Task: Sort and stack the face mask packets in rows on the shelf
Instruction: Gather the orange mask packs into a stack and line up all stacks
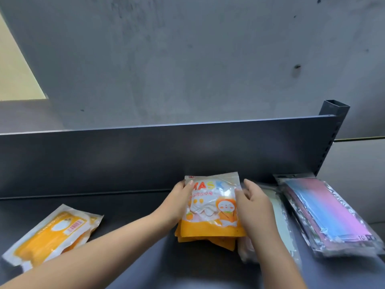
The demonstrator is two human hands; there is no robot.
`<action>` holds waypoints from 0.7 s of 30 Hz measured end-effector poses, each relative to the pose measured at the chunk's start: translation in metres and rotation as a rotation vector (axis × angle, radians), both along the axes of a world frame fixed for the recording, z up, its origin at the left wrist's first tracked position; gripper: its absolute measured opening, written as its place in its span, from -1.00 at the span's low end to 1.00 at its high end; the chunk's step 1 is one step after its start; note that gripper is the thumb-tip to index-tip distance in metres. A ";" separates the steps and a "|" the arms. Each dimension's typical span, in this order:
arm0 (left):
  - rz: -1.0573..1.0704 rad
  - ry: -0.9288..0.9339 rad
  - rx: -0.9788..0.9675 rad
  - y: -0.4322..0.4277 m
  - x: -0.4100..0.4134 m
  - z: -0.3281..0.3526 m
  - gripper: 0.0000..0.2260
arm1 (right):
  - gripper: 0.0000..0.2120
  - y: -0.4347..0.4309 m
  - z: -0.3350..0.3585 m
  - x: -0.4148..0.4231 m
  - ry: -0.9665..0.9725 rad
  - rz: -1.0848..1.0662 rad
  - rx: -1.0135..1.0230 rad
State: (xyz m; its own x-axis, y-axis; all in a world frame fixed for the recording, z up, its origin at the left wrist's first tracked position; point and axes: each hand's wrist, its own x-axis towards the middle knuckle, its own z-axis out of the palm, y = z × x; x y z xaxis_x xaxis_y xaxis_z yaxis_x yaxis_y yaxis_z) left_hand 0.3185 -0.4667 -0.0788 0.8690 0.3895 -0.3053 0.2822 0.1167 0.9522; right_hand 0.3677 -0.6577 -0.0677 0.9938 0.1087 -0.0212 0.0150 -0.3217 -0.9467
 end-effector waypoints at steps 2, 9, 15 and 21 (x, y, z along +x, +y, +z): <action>-0.027 0.002 0.047 -0.005 -0.004 -0.001 -0.56 | -0.53 0.001 0.000 -0.001 -0.027 0.016 -0.032; -0.005 -0.027 0.123 -0.009 -0.011 -0.002 -0.43 | -0.63 0.002 -0.004 0.005 -0.048 0.023 -0.071; 0.007 -0.007 0.137 -0.012 -0.008 -0.001 -0.59 | -0.51 0.012 -0.004 0.018 -0.103 0.041 -0.136; 0.015 0.037 0.179 -0.012 -0.007 0.004 -0.74 | -0.55 0.016 -0.014 0.020 -0.160 0.070 -0.343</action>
